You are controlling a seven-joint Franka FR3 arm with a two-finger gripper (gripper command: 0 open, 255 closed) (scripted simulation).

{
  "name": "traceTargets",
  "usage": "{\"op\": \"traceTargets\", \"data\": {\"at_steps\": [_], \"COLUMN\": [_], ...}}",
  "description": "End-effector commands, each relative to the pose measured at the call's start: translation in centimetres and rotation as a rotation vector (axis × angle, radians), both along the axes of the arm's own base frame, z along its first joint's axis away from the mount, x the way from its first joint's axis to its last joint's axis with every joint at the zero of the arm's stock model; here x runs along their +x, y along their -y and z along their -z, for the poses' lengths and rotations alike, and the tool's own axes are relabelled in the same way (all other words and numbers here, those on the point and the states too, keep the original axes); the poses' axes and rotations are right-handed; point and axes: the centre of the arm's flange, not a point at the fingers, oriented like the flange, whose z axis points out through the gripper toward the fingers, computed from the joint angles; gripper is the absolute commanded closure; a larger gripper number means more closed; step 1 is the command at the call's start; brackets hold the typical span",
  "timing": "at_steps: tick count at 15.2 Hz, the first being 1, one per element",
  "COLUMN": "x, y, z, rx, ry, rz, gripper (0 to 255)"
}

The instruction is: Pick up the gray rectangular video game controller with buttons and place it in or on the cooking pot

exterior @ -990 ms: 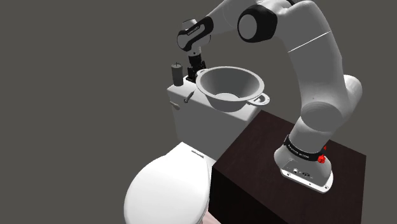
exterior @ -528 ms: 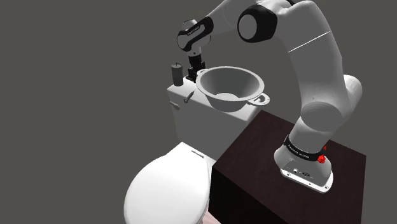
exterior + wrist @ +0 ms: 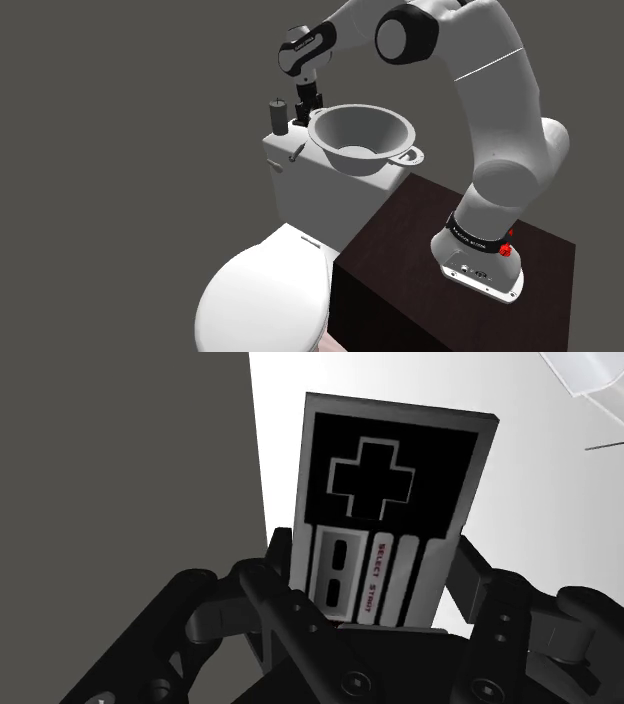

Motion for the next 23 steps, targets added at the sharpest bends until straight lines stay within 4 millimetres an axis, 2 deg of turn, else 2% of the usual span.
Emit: {"op": "traceTargets", "data": {"at_steps": [1,23], "x": [0.1,0.1], "y": [0.1,0.1], "z": [-1.2,-12.8], "rx": [-0.001,-0.001], "ry": [0.001,0.001], "rz": [0.001,0.001], "gripper": [255,255]}}
